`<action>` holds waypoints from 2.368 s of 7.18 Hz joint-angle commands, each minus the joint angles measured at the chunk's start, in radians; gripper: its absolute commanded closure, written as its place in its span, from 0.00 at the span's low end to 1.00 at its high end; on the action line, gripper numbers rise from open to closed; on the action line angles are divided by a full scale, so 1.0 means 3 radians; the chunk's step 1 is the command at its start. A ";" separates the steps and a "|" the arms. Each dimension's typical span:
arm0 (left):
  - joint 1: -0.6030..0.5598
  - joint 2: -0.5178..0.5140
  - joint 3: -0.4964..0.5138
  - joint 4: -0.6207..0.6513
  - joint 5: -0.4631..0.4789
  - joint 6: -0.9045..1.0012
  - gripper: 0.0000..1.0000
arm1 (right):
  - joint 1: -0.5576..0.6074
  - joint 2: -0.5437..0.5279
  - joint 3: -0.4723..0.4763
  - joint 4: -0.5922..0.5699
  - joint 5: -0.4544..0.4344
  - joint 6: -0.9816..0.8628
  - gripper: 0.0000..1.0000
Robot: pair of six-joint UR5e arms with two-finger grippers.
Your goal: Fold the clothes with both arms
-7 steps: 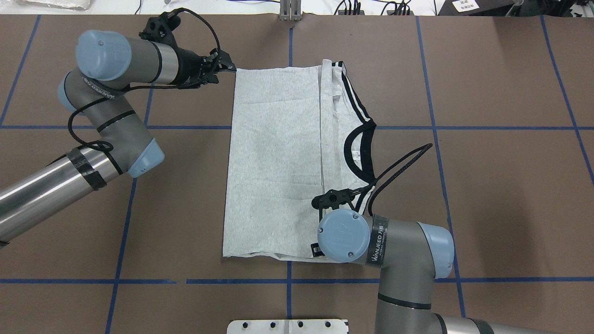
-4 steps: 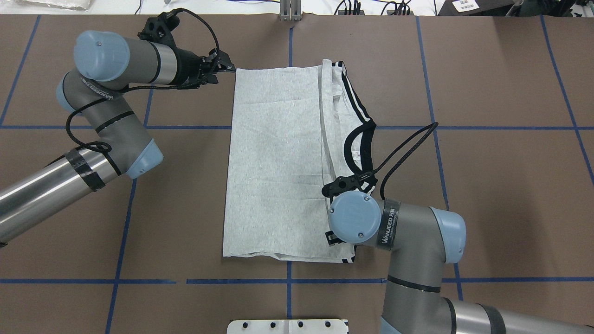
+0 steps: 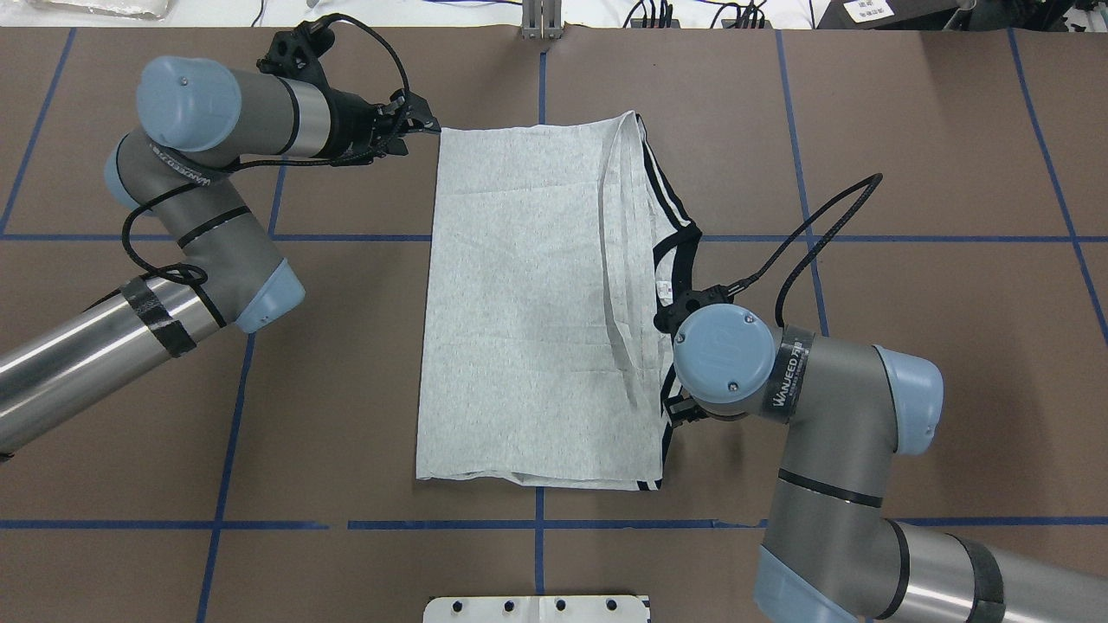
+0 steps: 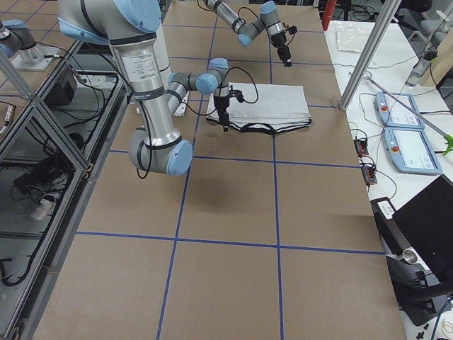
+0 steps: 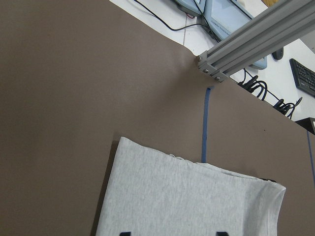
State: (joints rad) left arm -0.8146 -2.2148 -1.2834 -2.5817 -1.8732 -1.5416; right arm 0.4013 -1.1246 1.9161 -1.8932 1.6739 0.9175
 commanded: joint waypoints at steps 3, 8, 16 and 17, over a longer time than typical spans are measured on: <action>0.0005 0.0162 -0.0205 0.0000 -0.0004 -0.0005 0.35 | 0.0252 0.0638 -0.0596 0.0198 0.0009 0.0040 0.00; 0.0020 0.0245 -0.0354 0.0015 -0.0040 -0.0015 0.33 | 0.0477 0.1008 -0.1478 0.0742 0.0035 -0.0051 0.00; 0.0031 0.0260 -0.0416 0.0036 -0.0040 -0.0021 0.33 | 0.0739 0.0573 -0.0794 0.0467 0.0326 0.0022 0.00; 0.0031 0.0260 -0.0416 0.0036 -0.0040 -0.0021 0.33 | 0.0637 0.0533 -0.0656 0.0517 0.0377 0.0577 0.00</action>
State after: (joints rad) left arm -0.8054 -2.1368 -1.4079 -2.5710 -1.8858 -1.5473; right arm 0.6173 -0.9536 1.6668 -1.7415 1.7742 0.9267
